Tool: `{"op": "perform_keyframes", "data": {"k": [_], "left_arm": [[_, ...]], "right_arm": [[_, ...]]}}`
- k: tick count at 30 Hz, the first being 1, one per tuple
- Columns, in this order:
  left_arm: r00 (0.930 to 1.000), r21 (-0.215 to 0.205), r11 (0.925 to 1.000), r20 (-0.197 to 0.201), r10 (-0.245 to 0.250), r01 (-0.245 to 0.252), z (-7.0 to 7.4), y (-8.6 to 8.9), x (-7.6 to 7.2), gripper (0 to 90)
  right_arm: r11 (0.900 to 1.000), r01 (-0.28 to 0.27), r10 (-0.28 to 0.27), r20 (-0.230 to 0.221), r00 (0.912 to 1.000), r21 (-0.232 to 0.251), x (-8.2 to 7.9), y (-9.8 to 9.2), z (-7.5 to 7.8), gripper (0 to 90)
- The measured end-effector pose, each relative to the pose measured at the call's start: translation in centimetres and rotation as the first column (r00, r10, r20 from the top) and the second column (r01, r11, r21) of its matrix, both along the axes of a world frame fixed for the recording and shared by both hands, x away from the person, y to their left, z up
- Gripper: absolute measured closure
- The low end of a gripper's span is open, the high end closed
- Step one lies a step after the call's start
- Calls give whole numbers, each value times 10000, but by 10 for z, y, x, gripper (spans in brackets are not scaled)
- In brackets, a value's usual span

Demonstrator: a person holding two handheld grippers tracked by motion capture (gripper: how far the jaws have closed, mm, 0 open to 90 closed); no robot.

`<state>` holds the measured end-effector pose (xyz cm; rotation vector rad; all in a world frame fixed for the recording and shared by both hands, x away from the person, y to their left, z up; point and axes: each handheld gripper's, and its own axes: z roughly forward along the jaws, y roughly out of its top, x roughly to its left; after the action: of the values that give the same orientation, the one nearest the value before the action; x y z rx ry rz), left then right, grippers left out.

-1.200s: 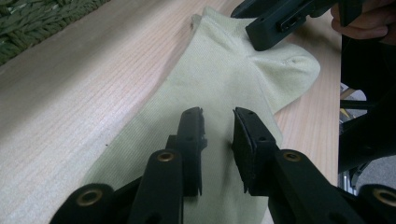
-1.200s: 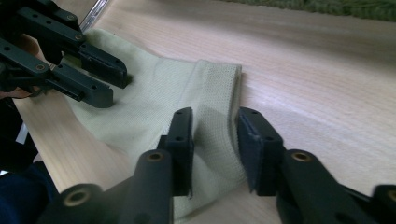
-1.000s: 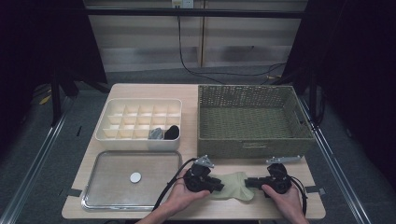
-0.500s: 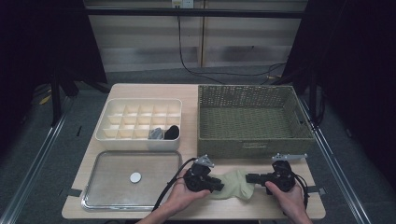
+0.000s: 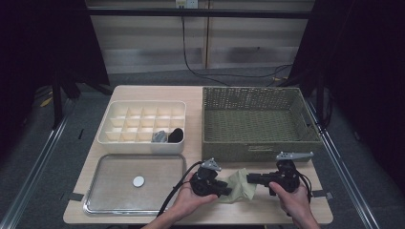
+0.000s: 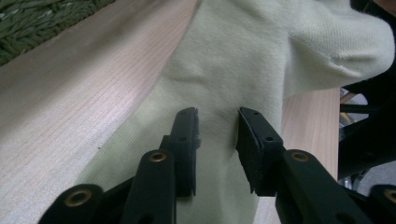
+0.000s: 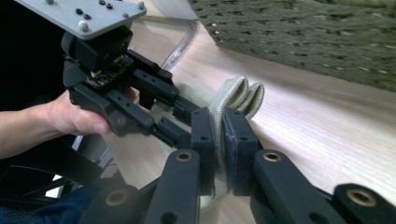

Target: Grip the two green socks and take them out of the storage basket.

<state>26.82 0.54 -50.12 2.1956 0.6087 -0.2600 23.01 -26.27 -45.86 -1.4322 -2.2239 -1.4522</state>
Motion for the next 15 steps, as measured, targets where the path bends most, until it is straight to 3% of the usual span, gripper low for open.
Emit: {"op": "perform_keyframes", "data": {"k": [5, 6, 10, 12, 15], "left_arm": [[9999, -77, 9999, -145, 78, -79, 3, 3, 1, 669], [9995, -276, 9996, -290, 77, -85, 4, 4, 2, 654], [9995, -541, 9983, -242, 212, -225, 17, 17, 3, 617], [9983, -309, 9978, 0, 588, -588, 27, 31, 3, 607], [9966, 92, 9966, -70, 817, -817, 28, 50, 7, 597]], "right_arm": [[9999, -92, 92, 12, 10000, -50, 0, 1, -1, 839], [10000, -88, 88, 18, 10000, -34, 0, 0, -2, 838], [10000, -51, 50, -32, 10000, -78, 0, -2, -2, 839], [9999, -19, 19, -25, 10000, -121, 0, -3, -2, 839], [9998, -47, 46, -50, 10000, -208, 1, -1, -2, 838]]}}
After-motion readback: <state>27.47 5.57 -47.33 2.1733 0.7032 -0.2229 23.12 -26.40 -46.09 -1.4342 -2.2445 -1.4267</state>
